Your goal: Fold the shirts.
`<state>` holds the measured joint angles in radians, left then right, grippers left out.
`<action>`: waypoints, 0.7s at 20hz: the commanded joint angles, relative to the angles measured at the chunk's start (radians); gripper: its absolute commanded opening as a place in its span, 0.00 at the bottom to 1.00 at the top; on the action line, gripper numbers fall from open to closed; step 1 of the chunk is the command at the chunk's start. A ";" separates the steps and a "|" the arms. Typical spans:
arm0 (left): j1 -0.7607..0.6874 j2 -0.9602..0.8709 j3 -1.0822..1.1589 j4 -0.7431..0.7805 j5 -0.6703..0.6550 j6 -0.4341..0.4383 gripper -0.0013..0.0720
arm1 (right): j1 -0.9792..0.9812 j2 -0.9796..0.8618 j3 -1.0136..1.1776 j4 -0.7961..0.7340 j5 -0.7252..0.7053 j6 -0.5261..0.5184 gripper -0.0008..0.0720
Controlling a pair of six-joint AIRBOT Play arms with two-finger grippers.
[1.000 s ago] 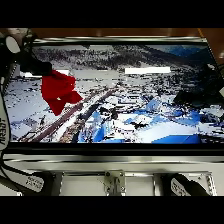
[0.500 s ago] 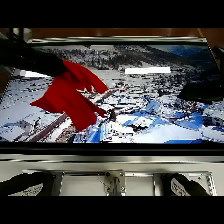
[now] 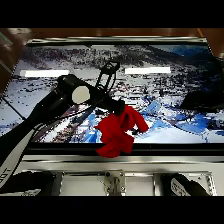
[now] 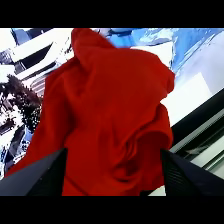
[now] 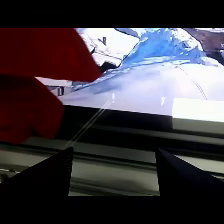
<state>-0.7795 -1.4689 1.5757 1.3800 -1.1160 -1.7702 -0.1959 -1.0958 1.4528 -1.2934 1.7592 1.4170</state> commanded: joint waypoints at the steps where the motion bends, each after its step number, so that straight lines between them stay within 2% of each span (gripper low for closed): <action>1: 0.038 -0.029 -0.013 0.088 -0.084 -0.019 1.00 | -0.001 -0.007 0.000 -0.039 -0.043 0.003 0.87; 3: 0.137 0.002 -0.011 0.154 -0.203 0.007 1.00 | -0.001 -0.024 -0.021 -0.072 -0.043 0.001 0.87; 5: 0.258 0.031 -0.029 0.154 -0.270 0.046 1.00 | -0.001 -0.040 -0.078 -0.074 -0.053 -0.021 0.87; 8: 0.422 0.047 -0.135 0.006 -0.272 0.095 1.00 | -0.001 -0.056 -0.216 -0.018 -0.114 -0.033 0.88; 11: 0.496 0.044 -0.323 -0.182 -0.214 0.132 1.00 | 0.000 -0.063 -0.370 0.092 -0.194 -0.034 0.88; 14: 0.476 0.039 -0.497 -0.305 -0.067 0.152 1.00 | -0.001 -0.063 -0.491 0.114 -0.272 -0.019 0.87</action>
<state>-0.3248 -1.4281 1.2259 1.2266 -1.2900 -1.6535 -0.1963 -1.1553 1.0737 -1.2293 1.5677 1.3876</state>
